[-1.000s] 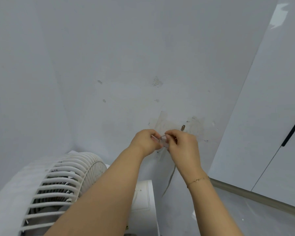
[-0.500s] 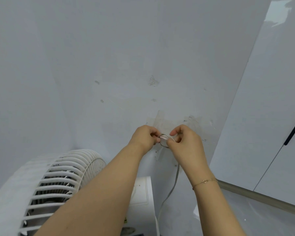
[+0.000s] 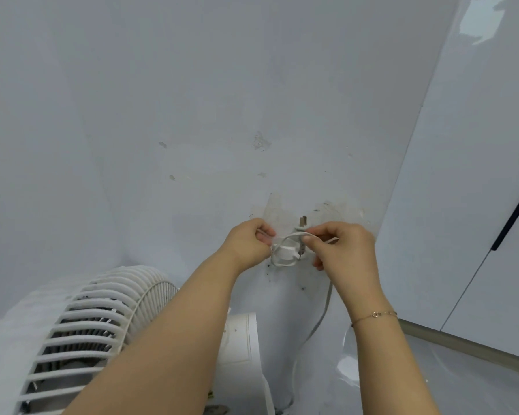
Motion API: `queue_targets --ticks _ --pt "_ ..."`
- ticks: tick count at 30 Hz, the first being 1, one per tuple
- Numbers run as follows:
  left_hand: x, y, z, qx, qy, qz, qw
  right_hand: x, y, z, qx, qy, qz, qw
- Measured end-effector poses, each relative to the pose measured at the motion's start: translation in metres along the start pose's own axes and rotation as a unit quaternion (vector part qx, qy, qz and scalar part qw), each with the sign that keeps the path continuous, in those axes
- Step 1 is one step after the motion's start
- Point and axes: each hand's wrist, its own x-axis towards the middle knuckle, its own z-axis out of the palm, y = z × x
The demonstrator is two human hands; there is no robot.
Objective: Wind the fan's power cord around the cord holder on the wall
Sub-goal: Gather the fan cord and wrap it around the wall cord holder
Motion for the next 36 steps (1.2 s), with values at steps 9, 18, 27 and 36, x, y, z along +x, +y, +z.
queue_targets --ticks 9,18,27,36 --pt "-0.005 -0.001 0.004 0.010 0.004 0.014 1.000 -0.005 0.001 0.014 0.005 0.021 -0.011 1.000" --pt "0.007 -0.001 0.003 0.124 0.038 0.053 0.990 -0.008 0.006 0.000 -0.031 -0.122 0.074 0.989" --pt "0.015 0.003 0.004 0.172 0.004 0.062 0.983 0.009 0.012 0.025 -0.057 0.061 -0.106 0.991" --pt "0.016 0.003 0.001 0.130 0.074 0.044 0.988 0.013 0.022 0.041 0.026 0.176 -0.104 0.979"
